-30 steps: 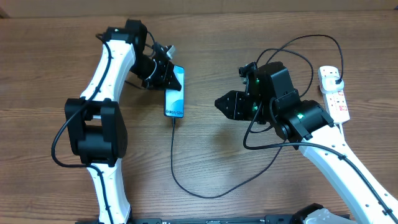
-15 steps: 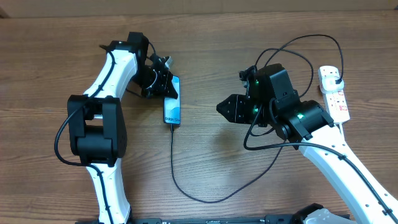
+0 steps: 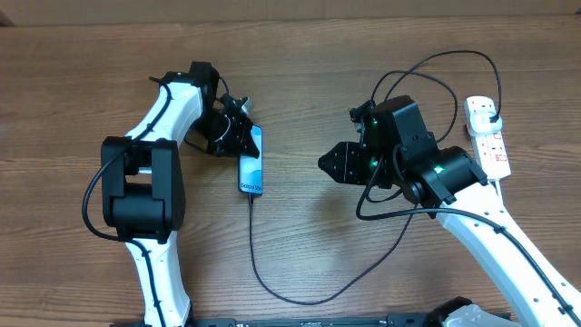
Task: Plug charger to phone and switch on socket
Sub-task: 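Lower the plugged phone onto the table with the left gripper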
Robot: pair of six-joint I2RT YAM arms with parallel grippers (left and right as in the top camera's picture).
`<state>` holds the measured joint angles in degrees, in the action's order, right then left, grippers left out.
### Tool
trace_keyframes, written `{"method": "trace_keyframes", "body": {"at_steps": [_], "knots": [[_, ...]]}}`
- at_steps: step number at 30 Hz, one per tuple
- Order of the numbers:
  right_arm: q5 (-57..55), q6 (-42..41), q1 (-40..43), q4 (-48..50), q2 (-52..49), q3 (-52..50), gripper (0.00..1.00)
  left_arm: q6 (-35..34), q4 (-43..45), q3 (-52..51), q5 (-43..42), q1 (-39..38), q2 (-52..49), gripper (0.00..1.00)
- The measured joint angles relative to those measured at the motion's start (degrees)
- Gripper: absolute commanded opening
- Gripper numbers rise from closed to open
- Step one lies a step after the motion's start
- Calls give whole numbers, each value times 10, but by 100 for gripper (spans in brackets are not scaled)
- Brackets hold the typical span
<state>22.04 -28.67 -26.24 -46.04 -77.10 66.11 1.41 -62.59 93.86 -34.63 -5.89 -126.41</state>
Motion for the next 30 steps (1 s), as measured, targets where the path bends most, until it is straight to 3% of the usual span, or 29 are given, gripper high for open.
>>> {"method": "trace_keyframes", "body": {"at_steps": [30], "knots": [[0, 0, 0, -3, 0, 0, 30, 0, -10, 0, 13, 0, 0, 4]]}}
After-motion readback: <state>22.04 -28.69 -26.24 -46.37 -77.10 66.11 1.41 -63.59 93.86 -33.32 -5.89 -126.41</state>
